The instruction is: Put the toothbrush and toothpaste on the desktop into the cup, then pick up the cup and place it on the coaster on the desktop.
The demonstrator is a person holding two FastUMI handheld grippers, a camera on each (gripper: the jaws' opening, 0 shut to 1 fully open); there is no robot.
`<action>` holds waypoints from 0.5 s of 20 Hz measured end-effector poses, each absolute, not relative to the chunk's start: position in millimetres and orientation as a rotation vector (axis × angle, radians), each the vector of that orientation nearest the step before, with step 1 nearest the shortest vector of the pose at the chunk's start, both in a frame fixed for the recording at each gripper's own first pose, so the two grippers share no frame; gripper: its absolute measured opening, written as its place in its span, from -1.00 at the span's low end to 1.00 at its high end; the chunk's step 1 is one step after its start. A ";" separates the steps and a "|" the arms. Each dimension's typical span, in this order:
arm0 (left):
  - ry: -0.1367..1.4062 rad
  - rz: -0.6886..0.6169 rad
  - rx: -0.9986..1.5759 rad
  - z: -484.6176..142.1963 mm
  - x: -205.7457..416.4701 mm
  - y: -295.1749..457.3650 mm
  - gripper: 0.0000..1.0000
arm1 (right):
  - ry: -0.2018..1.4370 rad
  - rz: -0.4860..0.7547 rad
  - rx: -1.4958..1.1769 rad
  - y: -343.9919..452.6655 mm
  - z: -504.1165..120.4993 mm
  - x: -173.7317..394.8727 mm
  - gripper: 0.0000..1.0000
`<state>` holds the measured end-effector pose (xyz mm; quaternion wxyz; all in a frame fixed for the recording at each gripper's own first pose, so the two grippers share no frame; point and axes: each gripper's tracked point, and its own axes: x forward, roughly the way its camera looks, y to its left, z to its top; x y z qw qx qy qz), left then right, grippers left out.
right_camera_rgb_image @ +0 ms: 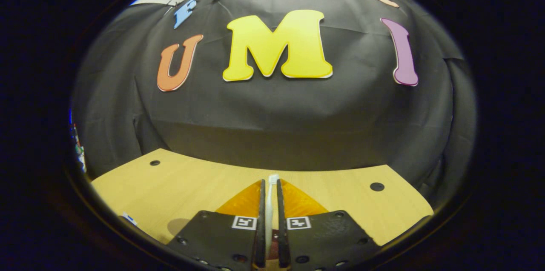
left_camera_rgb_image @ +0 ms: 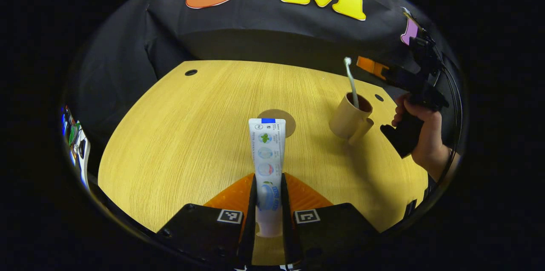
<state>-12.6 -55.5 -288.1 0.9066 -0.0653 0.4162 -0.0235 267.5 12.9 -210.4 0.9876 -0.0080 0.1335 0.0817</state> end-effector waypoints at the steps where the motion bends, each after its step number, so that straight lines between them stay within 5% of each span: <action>1: 0.849 -0.054 -0.132 -285.9 -11.0 -56.6 -0.39 | 0.271 0.163 -0.013 12.2 -210.8 264.1 -0.63; 10: 0.811 -0.069 -0.148 -284.1 -0.7 -61.5 -0.39 | 0.271 0.170 -0.007 0.7 -199.1 235.9 -0.35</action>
